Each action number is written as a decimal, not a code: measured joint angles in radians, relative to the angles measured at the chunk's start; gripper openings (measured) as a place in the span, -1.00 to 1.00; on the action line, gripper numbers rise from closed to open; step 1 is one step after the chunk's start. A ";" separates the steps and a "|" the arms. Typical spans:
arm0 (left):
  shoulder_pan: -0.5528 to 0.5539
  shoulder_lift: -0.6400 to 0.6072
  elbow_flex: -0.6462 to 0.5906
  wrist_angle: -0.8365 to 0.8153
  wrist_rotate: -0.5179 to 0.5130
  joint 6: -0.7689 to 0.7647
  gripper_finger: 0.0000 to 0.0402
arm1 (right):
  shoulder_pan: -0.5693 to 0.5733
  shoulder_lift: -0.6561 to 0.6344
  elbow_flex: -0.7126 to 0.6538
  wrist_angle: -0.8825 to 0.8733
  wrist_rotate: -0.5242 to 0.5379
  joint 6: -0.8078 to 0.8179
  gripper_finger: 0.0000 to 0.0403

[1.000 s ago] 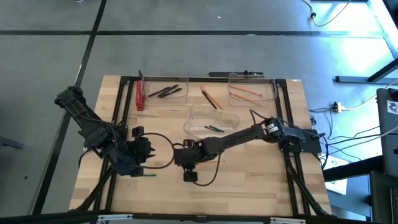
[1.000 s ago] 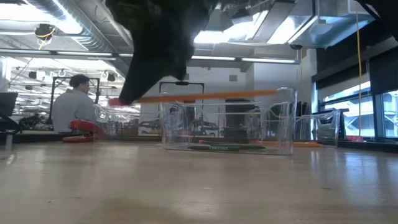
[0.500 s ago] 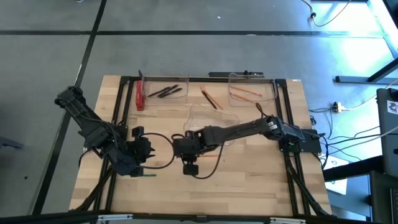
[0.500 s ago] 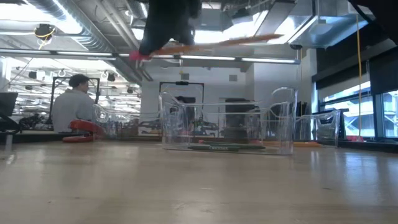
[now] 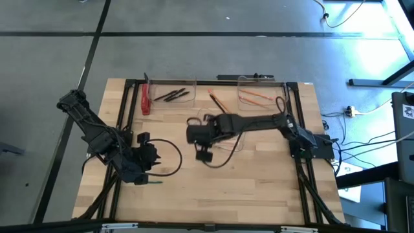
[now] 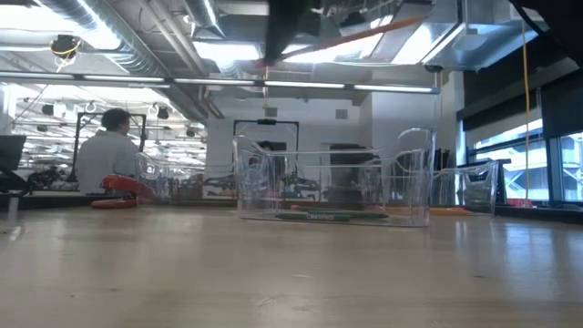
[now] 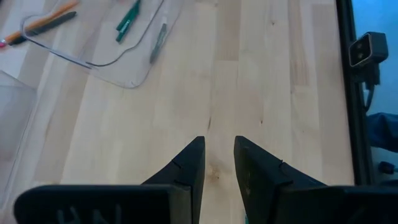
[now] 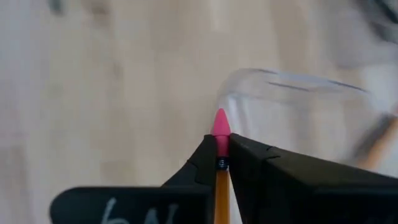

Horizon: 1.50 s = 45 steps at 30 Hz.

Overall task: Sort crayons/erasers/pens/pencils in bins
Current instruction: Put the orange pencil into the top right transparent bin

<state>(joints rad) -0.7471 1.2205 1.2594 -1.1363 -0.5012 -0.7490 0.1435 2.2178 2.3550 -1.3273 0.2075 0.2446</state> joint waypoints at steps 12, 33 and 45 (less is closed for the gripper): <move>0.011 0.000 0.000 0.004 -0.168 0.000 -0.61 | -0.159 -0.097 0.000 -0.221 0.214 -0.072 -0.86; 0.167 0.000 0.000 0.031 -0.170 0.000 -0.61 | -0.542 -0.109 -0.005 -0.244 0.187 -0.380 -0.85; 0.246 0.000 0.000 0.031 -0.171 0.000 -0.61 | -0.693 -0.110 -0.015 -0.241 0.053 -0.420 -0.84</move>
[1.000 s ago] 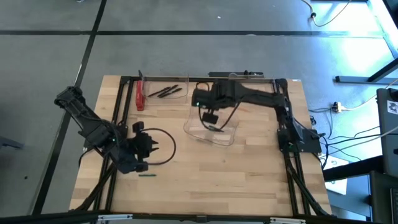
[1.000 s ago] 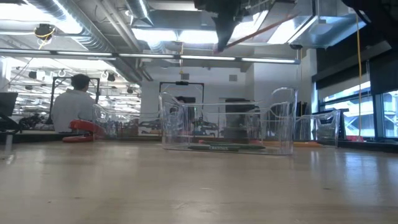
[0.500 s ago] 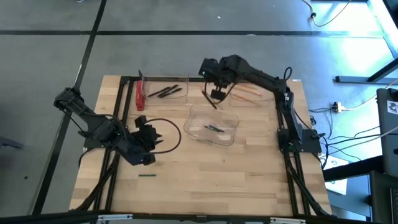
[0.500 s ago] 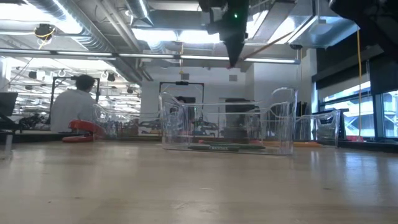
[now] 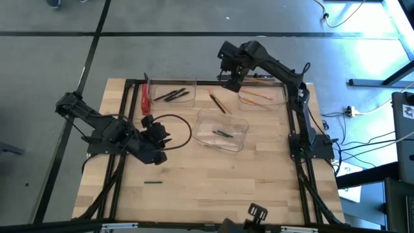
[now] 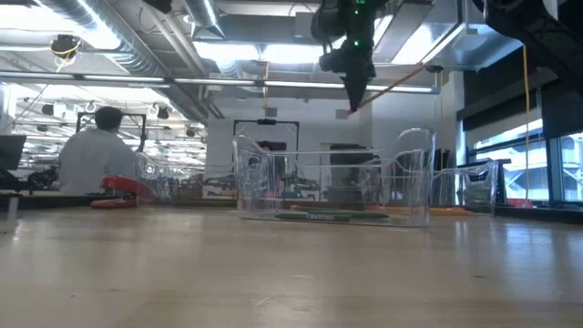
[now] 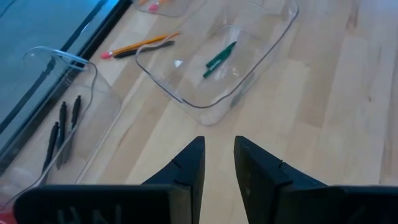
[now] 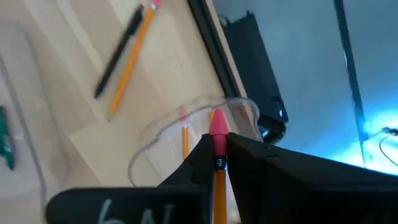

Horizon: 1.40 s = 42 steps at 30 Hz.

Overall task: Sort crayons/erasers/pens/pencils in bins
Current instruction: Put the orange pencil into the top right transparent bin

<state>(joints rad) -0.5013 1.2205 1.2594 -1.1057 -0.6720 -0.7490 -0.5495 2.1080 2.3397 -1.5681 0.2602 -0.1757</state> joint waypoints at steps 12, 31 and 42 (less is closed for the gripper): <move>0.045 0.000 0.000 0.013 0.000 0.000 -0.61 | -0.091 -0.145 -0.393 0.045 0.040 -0.062 -0.84; 0.058 0.000 0.000 0.107 0.000 0.000 -0.61 | -0.206 -0.207 -0.890 0.588 -0.131 -0.292 -0.82; 0.058 0.000 0.000 0.138 0.000 0.000 -0.61 | -0.228 -0.207 -0.972 0.770 -0.168 -0.409 -0.81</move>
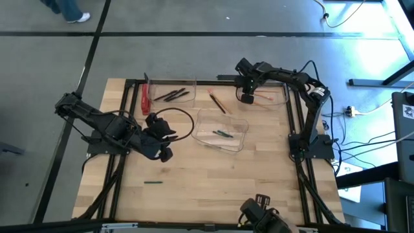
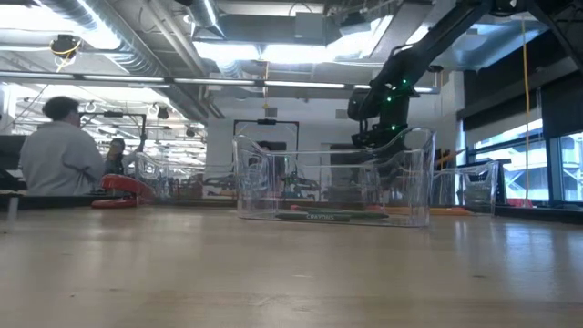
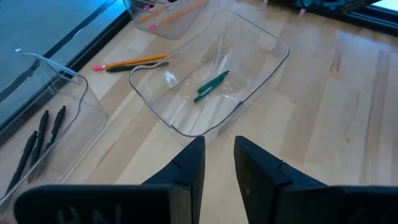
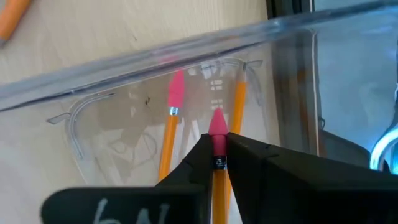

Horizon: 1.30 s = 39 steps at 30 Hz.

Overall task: Sort crayons/erasers/pens/pencils in bins
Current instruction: Put the orange pencil into the top right transparent bin, then put the green crayon into the middle transparent bin

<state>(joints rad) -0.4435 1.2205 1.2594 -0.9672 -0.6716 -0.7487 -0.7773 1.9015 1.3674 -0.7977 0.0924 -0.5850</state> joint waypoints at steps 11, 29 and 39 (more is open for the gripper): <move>0.000 0.000 0.000 0.000 0.000 -0.007 -0.61 | -0.002 0.000 0.000 0.012 0.001 0.000 -0.55; -0.113 0.005 0.000 -0.257 0.304 -0.237 -0.61 | 0.028 -0.063 0.283 -0.314 -0.089 0.084 -0.37; -0.335 0.009 -0.172 -0.201 0.391 -0.349 -0.61 | 0.239 -0.321 0.297 -0.289 -0.482 0.038 -0.37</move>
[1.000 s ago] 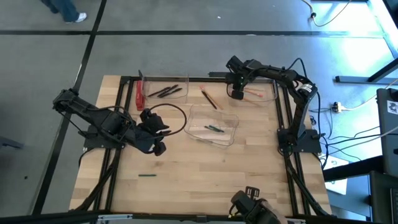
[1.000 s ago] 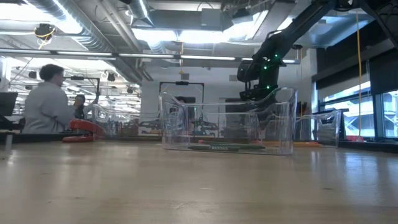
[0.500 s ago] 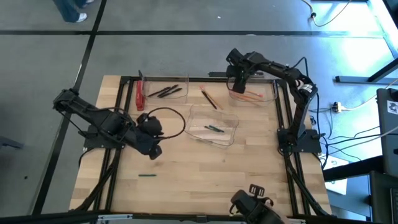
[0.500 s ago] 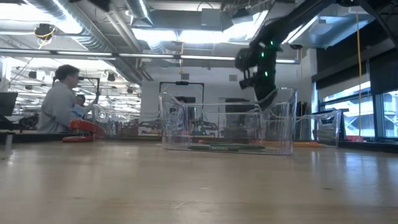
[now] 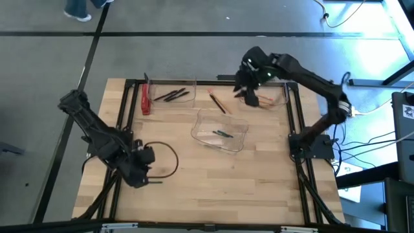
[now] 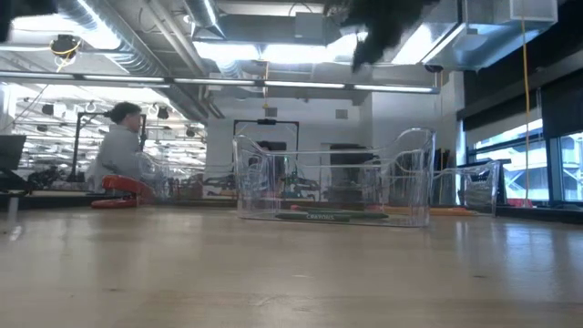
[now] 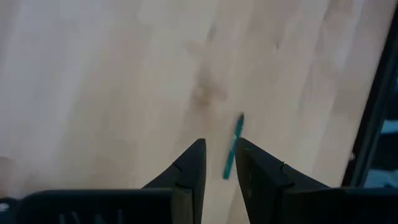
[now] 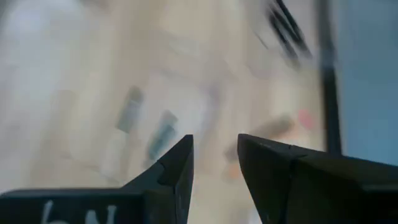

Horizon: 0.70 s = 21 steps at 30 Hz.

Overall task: Sort crayons/erasers/pens/pencils in bins
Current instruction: Put the green crayon into the middle transparent bin

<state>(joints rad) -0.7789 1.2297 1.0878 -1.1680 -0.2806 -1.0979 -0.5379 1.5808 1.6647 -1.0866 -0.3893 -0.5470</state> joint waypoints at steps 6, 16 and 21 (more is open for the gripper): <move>-0.049 0.000 -0.152 0.194 0.043 0.009 -0.61 | 0.210 -0.118 0.000 0.120 -0.052 -0.008 -0.37; -0.092 0.000 -0.402 0.567 0.064 0.009 -0.61 | 0.471 -0.144 0.001 0.246 0.005 -0.008 -0.37; -0.105 0.000 -0.465 0.644 0.065 0.000 -0.61 | 0.540 -0.144 0.001 0.258 0.094 0.012 -0.37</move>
<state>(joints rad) -0.8839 1.2293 0.6223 -0.5237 -0.2152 -1.0974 0.0018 1.4368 1.6653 -0.8284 -0.2958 -0.5348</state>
